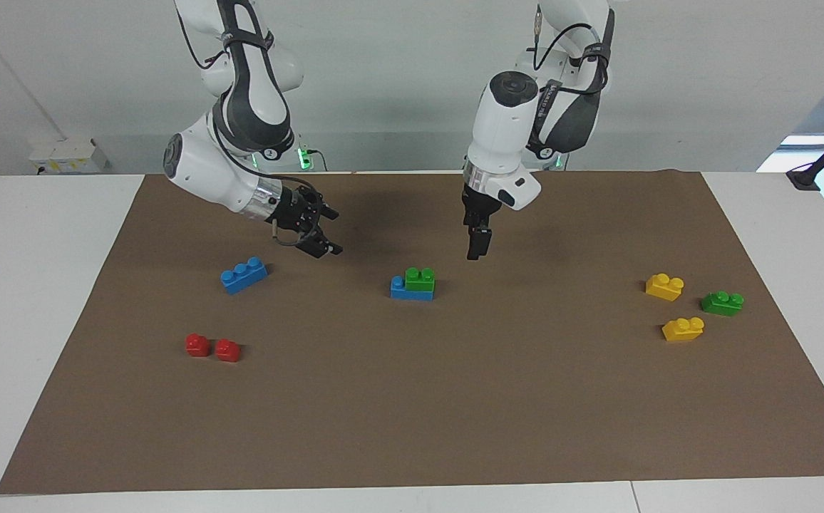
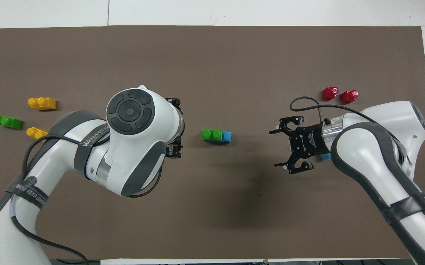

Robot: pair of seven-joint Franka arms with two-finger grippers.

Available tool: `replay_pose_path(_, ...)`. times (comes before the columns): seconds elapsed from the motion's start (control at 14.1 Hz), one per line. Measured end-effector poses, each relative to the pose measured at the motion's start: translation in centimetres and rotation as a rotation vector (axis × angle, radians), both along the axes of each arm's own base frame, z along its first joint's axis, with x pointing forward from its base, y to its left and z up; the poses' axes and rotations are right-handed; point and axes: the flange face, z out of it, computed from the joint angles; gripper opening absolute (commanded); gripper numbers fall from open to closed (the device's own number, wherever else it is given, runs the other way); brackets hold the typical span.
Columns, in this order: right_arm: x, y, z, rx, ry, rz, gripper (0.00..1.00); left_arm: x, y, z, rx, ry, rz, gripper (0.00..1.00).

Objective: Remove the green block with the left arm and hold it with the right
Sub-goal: 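Lower the left gripper onto green while the right gripper nears the blue end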

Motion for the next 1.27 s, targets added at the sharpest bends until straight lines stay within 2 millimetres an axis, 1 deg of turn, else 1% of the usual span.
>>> replay_pose_path(0.14,0.3,0.2,-0.7,-0.012,-0.005,-0.01,1.0,0.2,-0.3,-0.1,0.001,-0.002,0.015,1.0)
replay_pose_path(0.28,0.6,0.6,-0.9,-0.015,-0.01,-0.021,1.0,0.2,-0.9,-0.1,0.004,-0.005,0.031,1.0)
replay_pose_path(0.49,1.7,1.5,-1.5,-0.01,-0.025,-0.045,1.0,0.5,-1.3,-0.3,0.005,-0.007,0.046,1.0)
replay_pose_path(0.71,2.3,3.1,-3.1,-0.02,-0.028,-0.052,1.0,0.5,-1.7,-1.0,0.009,0.004,0.071,1.0)
replay_pose_path(0.85,2.5,3.9,-4.0,-0.026,-0.03,-0.057,1.0,0.2,-2.4,-1.7,0.015,0.014,0.094,1.0)
replay_pose_path(1.13,3.2,4.9,-4.7,-0.014,-0.032,-0.077,1.0,-0.4,-4.0,-3.7,0.039,0.023,0.115,1.0)
replay_pose_path(1.27,3.4,6.3,-5.2,-0.018,-0.05,-0.087,1.0,-0.1,-4.4,-4.0,0.036,0.021,0.117,1.0)
